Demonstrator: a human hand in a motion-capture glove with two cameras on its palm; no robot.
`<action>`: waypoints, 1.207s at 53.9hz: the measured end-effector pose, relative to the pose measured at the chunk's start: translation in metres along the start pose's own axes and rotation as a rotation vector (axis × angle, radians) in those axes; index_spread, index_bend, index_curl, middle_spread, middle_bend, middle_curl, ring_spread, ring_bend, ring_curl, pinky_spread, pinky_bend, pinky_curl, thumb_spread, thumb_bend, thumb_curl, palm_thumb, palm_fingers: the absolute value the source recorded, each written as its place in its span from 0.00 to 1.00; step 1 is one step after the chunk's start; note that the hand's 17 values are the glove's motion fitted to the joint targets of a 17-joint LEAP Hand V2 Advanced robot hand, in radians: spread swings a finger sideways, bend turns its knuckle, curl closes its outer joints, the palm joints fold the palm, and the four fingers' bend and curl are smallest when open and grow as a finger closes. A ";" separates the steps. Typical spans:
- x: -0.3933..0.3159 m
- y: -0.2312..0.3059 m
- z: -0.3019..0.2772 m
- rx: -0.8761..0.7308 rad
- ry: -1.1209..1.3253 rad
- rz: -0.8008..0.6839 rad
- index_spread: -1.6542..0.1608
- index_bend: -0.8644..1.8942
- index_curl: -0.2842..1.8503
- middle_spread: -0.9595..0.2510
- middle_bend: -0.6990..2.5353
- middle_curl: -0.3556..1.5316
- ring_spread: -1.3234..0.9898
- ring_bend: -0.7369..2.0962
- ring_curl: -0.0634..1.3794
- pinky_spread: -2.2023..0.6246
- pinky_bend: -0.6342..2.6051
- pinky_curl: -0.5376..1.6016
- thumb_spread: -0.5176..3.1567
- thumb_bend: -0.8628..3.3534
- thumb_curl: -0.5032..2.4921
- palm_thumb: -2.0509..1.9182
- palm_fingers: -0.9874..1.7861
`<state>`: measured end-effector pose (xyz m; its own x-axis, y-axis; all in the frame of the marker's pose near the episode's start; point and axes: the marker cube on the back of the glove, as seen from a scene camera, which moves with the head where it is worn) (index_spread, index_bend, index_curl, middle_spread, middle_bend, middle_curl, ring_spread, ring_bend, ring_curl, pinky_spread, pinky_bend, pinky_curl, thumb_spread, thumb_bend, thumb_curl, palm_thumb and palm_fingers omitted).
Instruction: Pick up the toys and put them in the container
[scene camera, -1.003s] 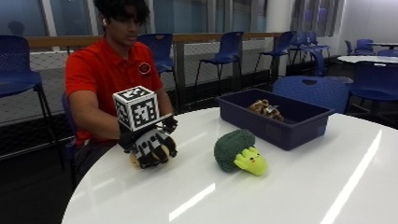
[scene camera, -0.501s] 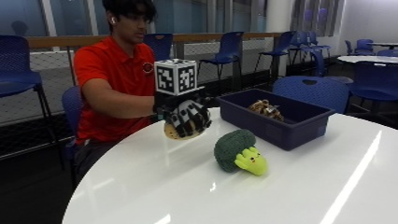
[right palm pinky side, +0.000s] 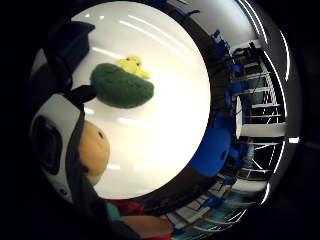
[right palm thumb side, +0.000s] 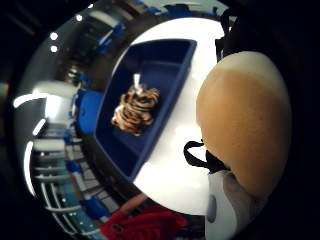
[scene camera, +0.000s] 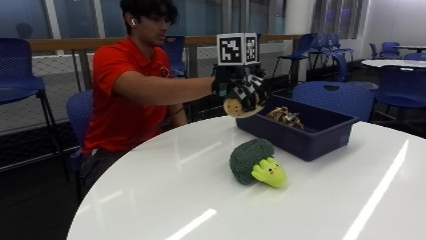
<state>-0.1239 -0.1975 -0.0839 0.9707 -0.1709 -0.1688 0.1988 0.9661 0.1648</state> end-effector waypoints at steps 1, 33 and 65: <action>-0.004 -0.002 -0.001 0.001 -0.003 -0.004 0.67 0.37 0.39 0.37 0.36 0.55 0.33 0.58 0.40 0.62 0.49 0.44 0.30 0.22 0.49 0.69 0.71; -0.163 -0.059 -0.041 0.033 -0.076 -0.163 0.66 0.37 0.43 0.34 0.35 0.61 0.33 0.57 0.42 0.62 0.50 0.45 0.30 0.20 0.52 0.70 0.69; -0.159 -0.039 -0.036 0.000 -0.190 -0.264 0.70 0.35 0.38 0.58 0.26 0.53 0.49 0.40 0.33 0.76 0.49 0.43 0.43 0.18 0.40 0.53 0.27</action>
<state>-0.2908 -0.2014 -0.0988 0.8936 -0.4484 -0.0211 0.4468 0.8837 0.1393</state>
